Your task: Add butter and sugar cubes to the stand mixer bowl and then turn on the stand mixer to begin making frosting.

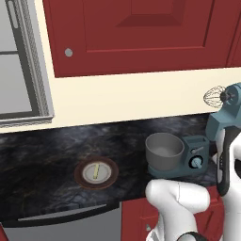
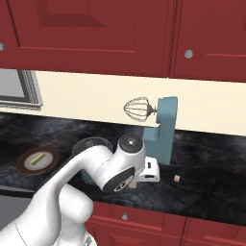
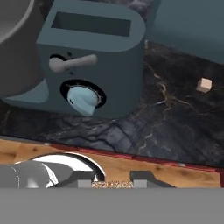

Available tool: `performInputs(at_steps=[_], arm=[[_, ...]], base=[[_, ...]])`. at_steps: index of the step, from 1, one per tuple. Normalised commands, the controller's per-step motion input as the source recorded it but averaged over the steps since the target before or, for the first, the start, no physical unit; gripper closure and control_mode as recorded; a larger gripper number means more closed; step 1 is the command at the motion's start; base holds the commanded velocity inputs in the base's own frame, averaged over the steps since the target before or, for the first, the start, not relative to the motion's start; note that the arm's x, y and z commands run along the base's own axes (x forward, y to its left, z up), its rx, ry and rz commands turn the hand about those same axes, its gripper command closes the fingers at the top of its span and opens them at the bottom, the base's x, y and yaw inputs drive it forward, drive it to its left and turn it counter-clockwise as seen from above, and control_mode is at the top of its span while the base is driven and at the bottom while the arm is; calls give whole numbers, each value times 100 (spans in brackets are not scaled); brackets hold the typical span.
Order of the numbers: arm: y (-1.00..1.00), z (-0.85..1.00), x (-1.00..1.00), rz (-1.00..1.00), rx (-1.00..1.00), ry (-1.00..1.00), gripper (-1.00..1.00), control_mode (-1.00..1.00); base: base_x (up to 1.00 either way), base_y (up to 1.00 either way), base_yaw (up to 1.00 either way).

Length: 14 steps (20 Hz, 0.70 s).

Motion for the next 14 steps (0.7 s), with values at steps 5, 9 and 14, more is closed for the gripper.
performInputs(at_steps=[5,9,14], arm=[[63,60,-2,0,0,0,100,-100],[61,54,0,0,0,0,100,-100],[60,49,7,0,0,0,100,-100]], base=[[0,0,0],[0,0,0],[0,0,0]])
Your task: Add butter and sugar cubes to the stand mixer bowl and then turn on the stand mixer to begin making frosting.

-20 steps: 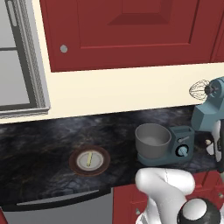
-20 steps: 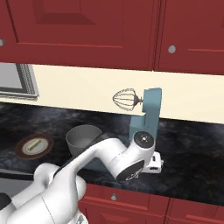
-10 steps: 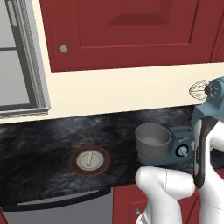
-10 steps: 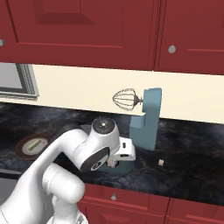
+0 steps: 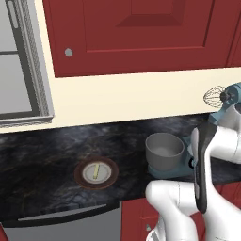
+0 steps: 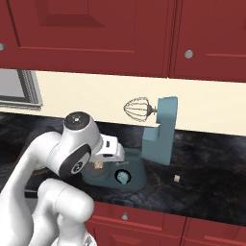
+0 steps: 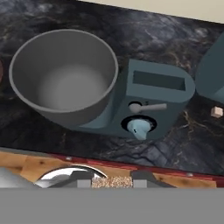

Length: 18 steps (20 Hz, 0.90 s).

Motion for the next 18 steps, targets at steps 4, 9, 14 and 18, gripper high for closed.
performInputs(at_steps=[4,9,14,18], arm=[[56,35,37,0,0,1,100,-100],[38,7,47,0,0,0,100,-100],[25,-19,40,0,0,-1,100,-100],[22,-55,6,0,0,3,100,-100]], base=[[0,0,0],[0,0,0],[0,0,0],[0,0,0]])
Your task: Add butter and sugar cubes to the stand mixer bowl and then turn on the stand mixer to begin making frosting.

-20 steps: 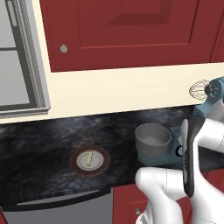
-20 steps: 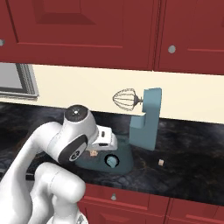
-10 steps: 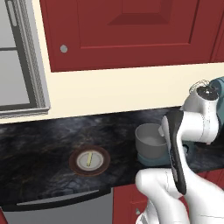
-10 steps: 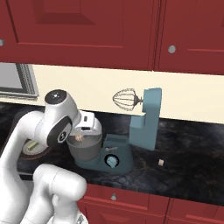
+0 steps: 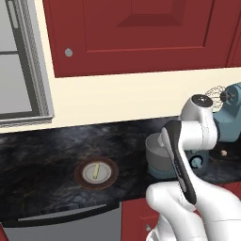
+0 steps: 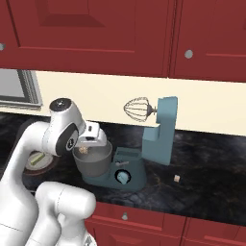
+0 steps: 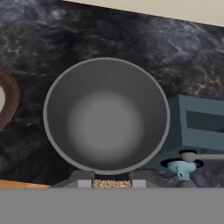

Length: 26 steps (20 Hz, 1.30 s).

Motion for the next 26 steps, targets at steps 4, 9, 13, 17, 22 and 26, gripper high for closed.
performInputs(at_steps=[4,9,13,17,22,26], arm=[[13,-50,10,0,0,0,100,-100],[7,-32,24,0,0,4,100,-100],[1,-24,24,0,0,6,100,-100],[0,-24,22,1,0,6,100,-100],[0,-21,19,0,0,6,100,-100],[0,-18,18,0,0,7,100,-100]], base=[[0,0,0],[0,0,0],[0,0,0],[0,0,0],[0,0,0],[0,0,0]])
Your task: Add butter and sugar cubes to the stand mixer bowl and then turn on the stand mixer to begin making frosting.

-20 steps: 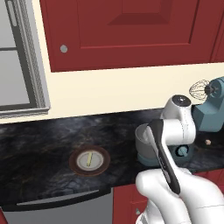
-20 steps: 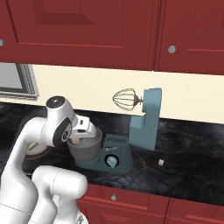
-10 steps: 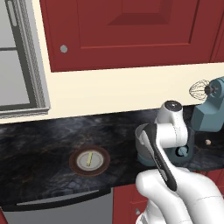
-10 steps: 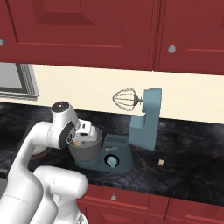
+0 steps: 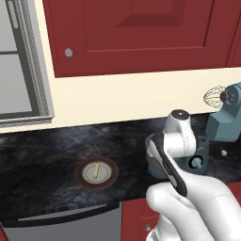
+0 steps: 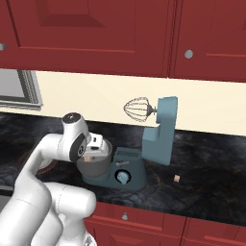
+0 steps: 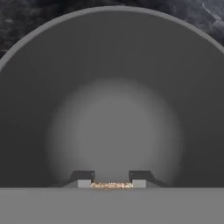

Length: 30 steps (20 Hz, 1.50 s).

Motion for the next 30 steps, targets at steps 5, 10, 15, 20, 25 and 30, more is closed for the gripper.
performInputs(at_steps=[5,10,15,20,25,30], arm=[[0,-16,19,0,0,5,100,-100],[0,-25,11,0,0,8,-100,-100],[0,9,-3,0,0,0,-100,-100],[-5,23,-13,0,1,6,-100,-100],[-11,34,-30,0,1,1,-100,-100],[-13,38,-38,0,0,9,-100,-100]], base=[[0,0,0],[0,0,0],[0,0,0],[0,0,0],[0,0,0],[0,0,0]])
